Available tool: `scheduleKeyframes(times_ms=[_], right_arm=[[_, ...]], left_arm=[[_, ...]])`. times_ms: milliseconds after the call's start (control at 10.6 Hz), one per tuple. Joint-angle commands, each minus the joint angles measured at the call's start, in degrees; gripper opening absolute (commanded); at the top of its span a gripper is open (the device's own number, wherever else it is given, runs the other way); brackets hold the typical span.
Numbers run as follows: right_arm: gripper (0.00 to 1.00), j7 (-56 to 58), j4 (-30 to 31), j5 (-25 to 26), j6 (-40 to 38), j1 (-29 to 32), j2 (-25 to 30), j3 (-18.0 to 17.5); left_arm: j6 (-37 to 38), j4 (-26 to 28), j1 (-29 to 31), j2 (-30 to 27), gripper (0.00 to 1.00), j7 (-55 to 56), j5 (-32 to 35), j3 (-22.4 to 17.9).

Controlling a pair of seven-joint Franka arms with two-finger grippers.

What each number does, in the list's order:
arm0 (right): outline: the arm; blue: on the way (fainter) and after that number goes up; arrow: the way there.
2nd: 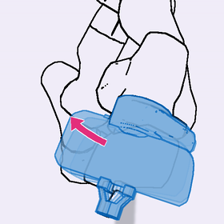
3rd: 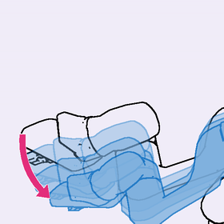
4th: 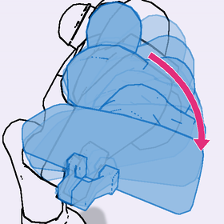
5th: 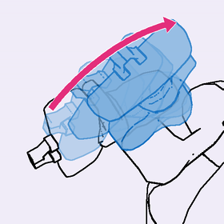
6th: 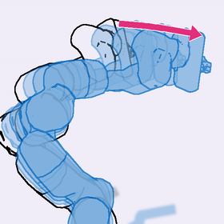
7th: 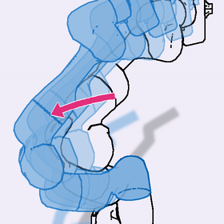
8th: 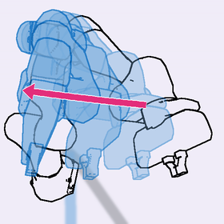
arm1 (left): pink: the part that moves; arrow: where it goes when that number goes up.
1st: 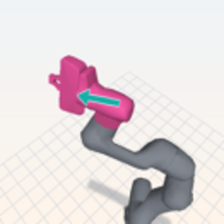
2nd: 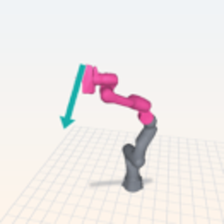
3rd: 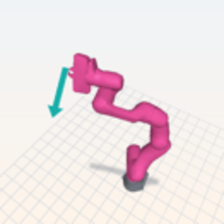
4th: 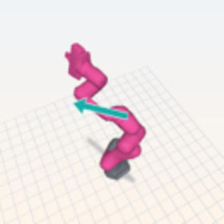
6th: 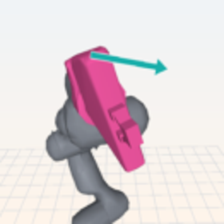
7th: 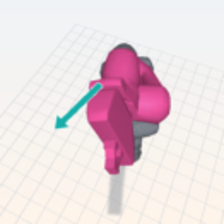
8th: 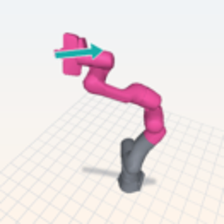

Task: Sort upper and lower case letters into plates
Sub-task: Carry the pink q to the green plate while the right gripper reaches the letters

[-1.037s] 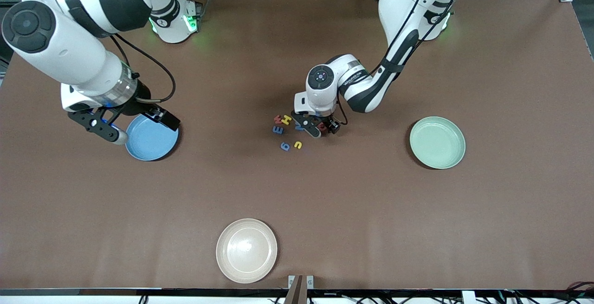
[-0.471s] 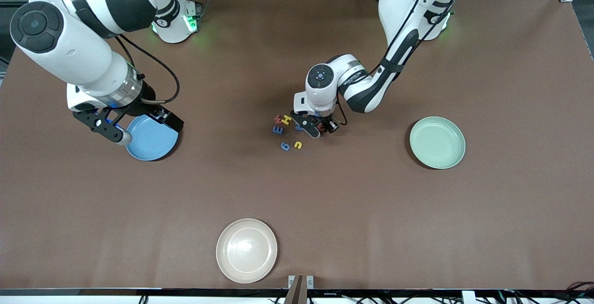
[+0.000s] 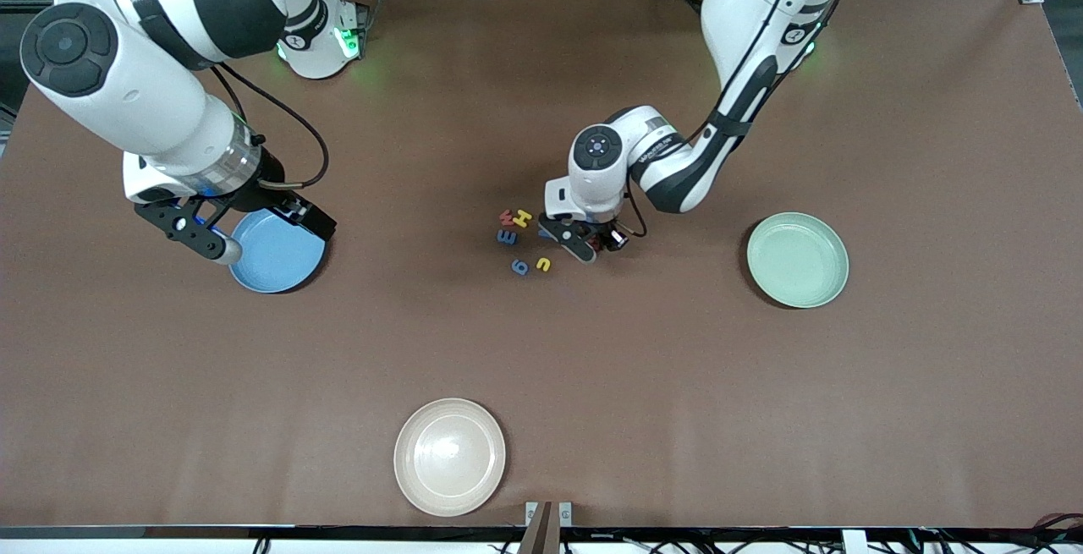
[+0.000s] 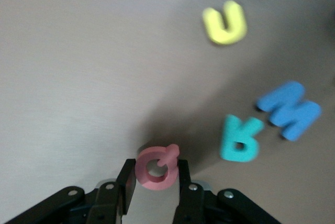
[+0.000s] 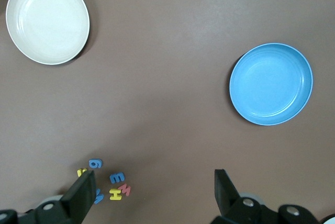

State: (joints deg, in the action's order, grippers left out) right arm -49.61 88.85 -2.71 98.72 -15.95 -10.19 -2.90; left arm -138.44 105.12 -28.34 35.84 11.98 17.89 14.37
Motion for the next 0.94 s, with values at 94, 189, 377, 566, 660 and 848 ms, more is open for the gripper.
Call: scheduleKeyframes(times_ms=[94,189,377,566,660,848], right_arm=[[1.00,-12.21,-0.34,-0.36,4.35,-6.34,-3.16,0.09],[1.00,-17.49,-0.43,-0.28,6.99,-8.63,-5.26,0.09],[1.00,-21.40,-0.43,0.17,11.04,-13.48,-9.30,0.09],[1.00,-20.62,-0.34,-0.36,17.09,-17.34,-14.13,0.09],[1.00,-20.36,-0.43,-0.36,19.56,-17.88,-15.98,0.00],[1.00,-17.38,-0.43,-0.28,23.95,-20.15,-19.50,0.00]], left_arm=[[6.59,0.70,6.43,-8.92,0.00,0.16,0.30,0.48],[6.95,0.79,8.45,-10.51,0.00,-1.42,0.12,0.66],[10.80,0.79,11.97,-13.06,0.00,-2.40,-0.05,0.66],[13.36,0.79,14.96,-14.21,0.00,-4.41,-0.14,0.66],[13.54,0.96,17.50,-14.65,0.00,-5.21,-0.05,0.66],[13.98,1.31,21.02,-14.92,0.00,-8.36,-0.14,0.66]])
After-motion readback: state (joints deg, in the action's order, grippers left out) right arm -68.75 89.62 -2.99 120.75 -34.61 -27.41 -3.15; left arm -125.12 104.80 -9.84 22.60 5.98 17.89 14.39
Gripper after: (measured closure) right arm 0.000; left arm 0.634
